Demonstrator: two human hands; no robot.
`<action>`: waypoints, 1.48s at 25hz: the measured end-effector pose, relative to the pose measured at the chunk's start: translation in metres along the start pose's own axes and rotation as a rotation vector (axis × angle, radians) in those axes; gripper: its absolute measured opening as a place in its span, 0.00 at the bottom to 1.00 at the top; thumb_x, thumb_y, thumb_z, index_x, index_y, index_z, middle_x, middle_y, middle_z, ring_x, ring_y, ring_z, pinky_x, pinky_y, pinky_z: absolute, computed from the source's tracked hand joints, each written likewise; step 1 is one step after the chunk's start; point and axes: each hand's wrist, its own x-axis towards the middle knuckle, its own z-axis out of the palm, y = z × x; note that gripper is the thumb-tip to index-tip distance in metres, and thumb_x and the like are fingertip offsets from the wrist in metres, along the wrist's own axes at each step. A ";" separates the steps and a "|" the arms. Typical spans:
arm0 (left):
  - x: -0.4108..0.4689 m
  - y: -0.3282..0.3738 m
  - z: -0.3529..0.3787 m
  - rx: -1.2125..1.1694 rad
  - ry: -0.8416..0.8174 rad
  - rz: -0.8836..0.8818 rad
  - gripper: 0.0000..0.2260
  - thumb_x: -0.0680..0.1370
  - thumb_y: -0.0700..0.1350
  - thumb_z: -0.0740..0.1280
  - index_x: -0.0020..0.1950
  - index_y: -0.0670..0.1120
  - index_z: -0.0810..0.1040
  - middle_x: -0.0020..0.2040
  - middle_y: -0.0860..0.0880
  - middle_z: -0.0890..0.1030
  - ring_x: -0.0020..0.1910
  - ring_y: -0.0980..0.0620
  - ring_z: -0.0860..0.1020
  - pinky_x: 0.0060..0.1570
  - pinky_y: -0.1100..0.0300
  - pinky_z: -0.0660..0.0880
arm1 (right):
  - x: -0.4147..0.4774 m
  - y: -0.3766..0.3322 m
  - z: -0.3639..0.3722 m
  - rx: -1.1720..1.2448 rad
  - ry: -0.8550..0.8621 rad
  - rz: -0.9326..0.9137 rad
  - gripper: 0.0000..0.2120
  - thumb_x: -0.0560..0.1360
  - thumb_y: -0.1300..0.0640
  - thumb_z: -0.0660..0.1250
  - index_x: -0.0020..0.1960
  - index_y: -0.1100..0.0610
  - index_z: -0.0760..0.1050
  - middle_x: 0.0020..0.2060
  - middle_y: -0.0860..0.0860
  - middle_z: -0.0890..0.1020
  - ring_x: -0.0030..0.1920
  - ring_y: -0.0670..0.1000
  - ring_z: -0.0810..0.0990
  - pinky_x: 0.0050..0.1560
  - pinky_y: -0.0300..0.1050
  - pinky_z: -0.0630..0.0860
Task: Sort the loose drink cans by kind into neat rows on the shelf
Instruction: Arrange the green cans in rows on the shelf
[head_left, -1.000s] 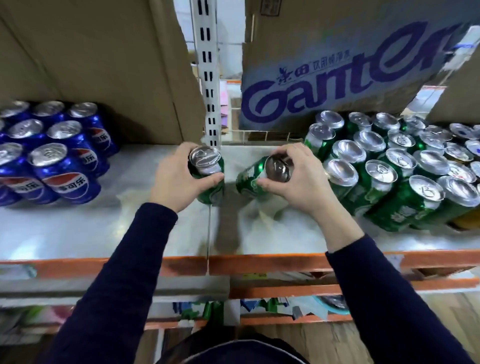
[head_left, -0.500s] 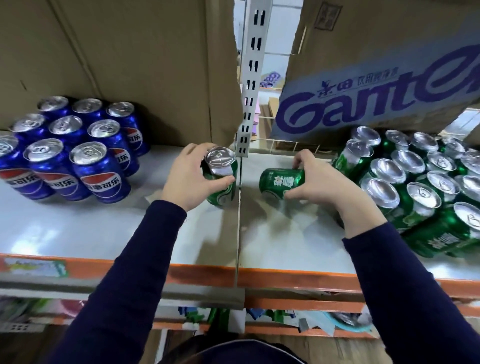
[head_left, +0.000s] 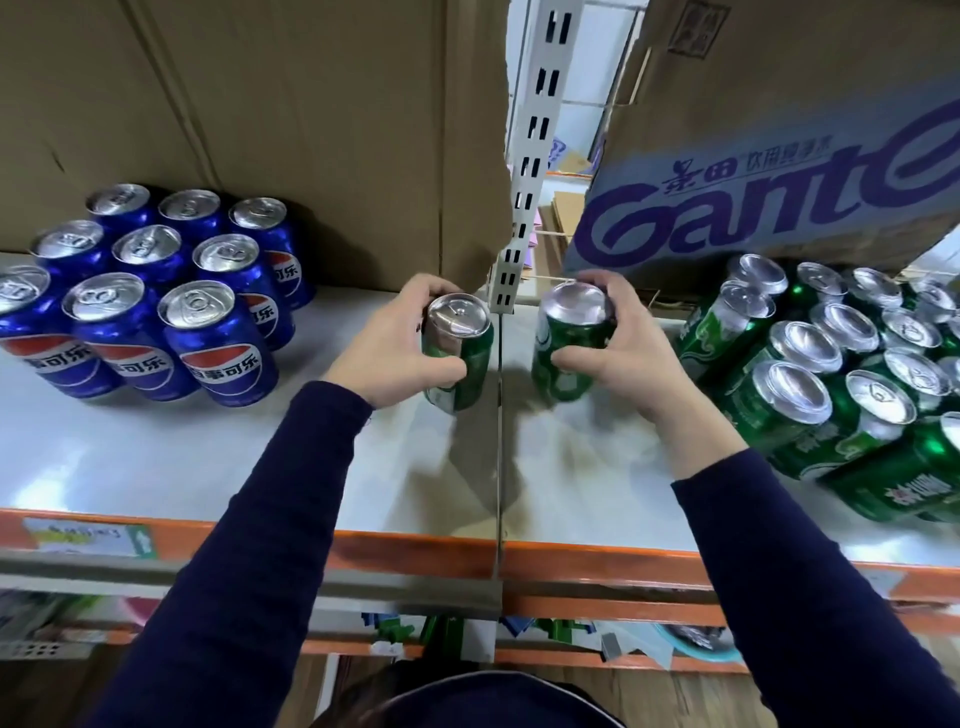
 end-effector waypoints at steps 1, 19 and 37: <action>0.001 0.000 -0.001 0.027 -0.016 0.002 0.28 0.63 0.49 0.72 0.61 0.54 0.70 0.55 0.58 0.76 0.54 0.57 0.75 0.50 0.71 0.71 | 0.001 0.001 0.000 0.006 0.011 -0.029 0.35 0.64 0.59 0.76 0.66 0.43 0.65 0.56 0.41 0.75 0.56 0.42 0.75 0.53 0.38 0.73; 0.004 0.002 -0.007 0.094 0.180 0.023 0.29 0.65 0.49 0.79 0.63 0.51 0.74 0.56 0.54 0.75 0.51 0.64 0.73 0.50 0.78 0.67 | 0.019 0.003 0.009 -0.254 0.105 -0.099 0.29 0.68 0.47 0.75 0.64 0.49 0.66 0.59 0.48 0.75 0.57 0.48 0.73 0.54 0.45 0.74; 0.097 -0.014 0.007 0.271 0.268 0.000 0.32 0.62 0.55 0.80 0.62 0.43 0.76 0.57 0.45 0.77 0.55 0.47 0.74 0.52 0.63 0.67 | 0.027 -0.007 0.006 -0.281 0.048 -0.049 0.29 0.69 0.47 0.73 0.66 0.46 0.67 0.62 0.50 0.73 0.58 0.49 0.72 0.56 0.43 0.73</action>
